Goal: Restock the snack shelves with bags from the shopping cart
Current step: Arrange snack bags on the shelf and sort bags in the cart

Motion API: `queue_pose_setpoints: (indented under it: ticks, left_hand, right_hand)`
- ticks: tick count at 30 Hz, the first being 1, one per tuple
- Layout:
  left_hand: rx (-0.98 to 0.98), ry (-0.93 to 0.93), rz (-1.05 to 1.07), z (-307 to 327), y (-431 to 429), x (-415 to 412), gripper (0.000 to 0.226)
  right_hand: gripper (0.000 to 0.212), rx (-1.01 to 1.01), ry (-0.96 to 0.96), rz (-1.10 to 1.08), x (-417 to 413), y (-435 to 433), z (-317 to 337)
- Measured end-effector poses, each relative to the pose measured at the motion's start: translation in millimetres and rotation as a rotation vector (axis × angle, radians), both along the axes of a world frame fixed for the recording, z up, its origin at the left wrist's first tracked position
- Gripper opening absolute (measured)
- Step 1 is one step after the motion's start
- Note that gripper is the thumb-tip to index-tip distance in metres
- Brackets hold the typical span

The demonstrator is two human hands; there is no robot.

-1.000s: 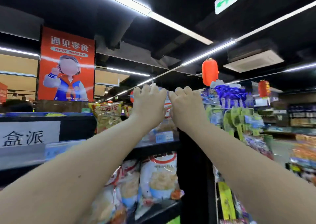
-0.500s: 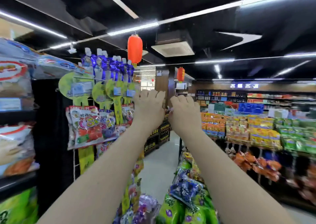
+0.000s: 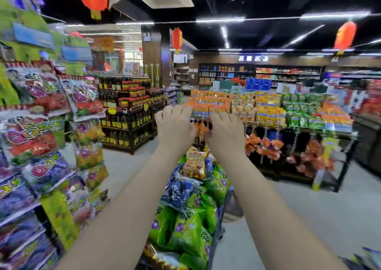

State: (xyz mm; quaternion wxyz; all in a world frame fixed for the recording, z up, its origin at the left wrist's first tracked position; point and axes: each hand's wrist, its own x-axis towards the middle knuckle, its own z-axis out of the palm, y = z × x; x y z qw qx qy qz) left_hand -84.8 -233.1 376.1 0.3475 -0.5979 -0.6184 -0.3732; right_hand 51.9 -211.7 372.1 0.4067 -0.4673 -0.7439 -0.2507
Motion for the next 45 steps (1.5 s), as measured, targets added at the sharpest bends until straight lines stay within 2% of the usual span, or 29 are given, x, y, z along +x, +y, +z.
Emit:
queue_pose_setpoints:
  ticks: [5,9,14,18,21,24,29,32,34,37,45]
  left_hand:
    - [-0.06,-0.024,-0.042,-44.4,99.6,-2.2,0.032]
    - [-0.187,-0.079,-0.075,-95.2,165.7,-9.0,0.032]
    - [-0.396,-0.166,0.016,-170.7,230.7,-14.4,0.03]
    - [-0.568,-0.304,0.113,-225.5,282.6,-12.2,0.035]
    - [-0.655,-0.476,0.184,-262.1,316.9,-12.7,0.036]
    - [-0.713,-0.623,0.233,-290.2,340.1,-14.9,0.041]
    - [-0.672,-0.83,0.253,-302.8,359.6,-28.1,0.038]
    - [-0.791,-0.912,0.259,-304.3,367.4,-37.8,0.047]
    - [-0.856,-0.906,0.273,-306.8,370.4,-40.6,0.048]
    - [-0.838,-0.884,0.279,-307.4,371.2,-39.7,0.047]
    - [-0.543,-1.069,0.114,-289.2,366.2,-36.4,0.042]
  right_hand:
    - [0.027,-0.034,0.062,0.032,4.1,94.4,-42.7]
    - [0.026,-0.126,0.028,0.077,13.8,161.6,-90.5]
    - [0.026,-0.301,-0.059,0.125,30.2,244.2,-158.3]
    - [0.03,-0.529,-0.098,0.18,33.0,309.7,-203.2]
    - [0.036,-0.761,-0.127,0.257,30.1,351.9,-228.9]
    - [0.038,-0.966,-0.026,0.382,27.9,383.0,-251.2]
    - [0.056,-1.307,0.274,0.494,16.3,414.8,-276.1]
    - [0.061,-1.462,0.428,0.5,6.6,423.7,-288.2]
    - [0.06,-1.487,0.451,0.508,1.2,426.0,-295.7]
    - [0.06,-1.489,0.453,0.51,-7.7,426.0,-301.0]
    - [0.057,-1.368,0.721,0.593,-12.2,427.2,-278.0]
